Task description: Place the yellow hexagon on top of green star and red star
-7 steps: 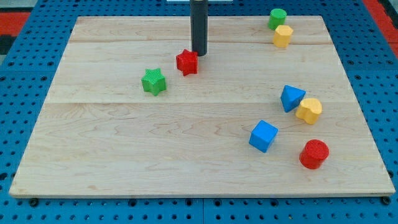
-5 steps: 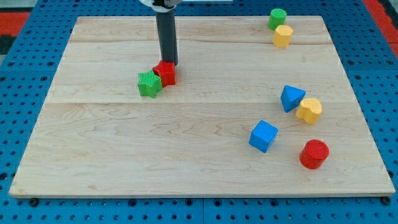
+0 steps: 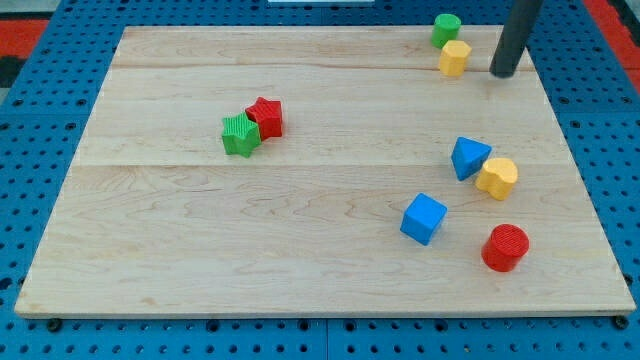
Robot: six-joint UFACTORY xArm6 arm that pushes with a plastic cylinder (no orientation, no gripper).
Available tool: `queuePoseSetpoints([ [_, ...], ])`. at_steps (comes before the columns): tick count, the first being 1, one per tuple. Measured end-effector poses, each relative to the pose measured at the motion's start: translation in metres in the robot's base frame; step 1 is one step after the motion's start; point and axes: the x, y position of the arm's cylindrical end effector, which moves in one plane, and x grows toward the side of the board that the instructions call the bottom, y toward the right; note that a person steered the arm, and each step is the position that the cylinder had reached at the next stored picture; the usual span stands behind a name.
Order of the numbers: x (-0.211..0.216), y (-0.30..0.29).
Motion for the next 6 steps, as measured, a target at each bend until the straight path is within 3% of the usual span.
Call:
queuePoseSetpoints([
  [2,-0.003,-0.182],
  [3,0.011,-0.189],
  [4,-0.023,-0.167],
  [5,-0.026,-0.072],
  [6,0.003,-0.013],
])
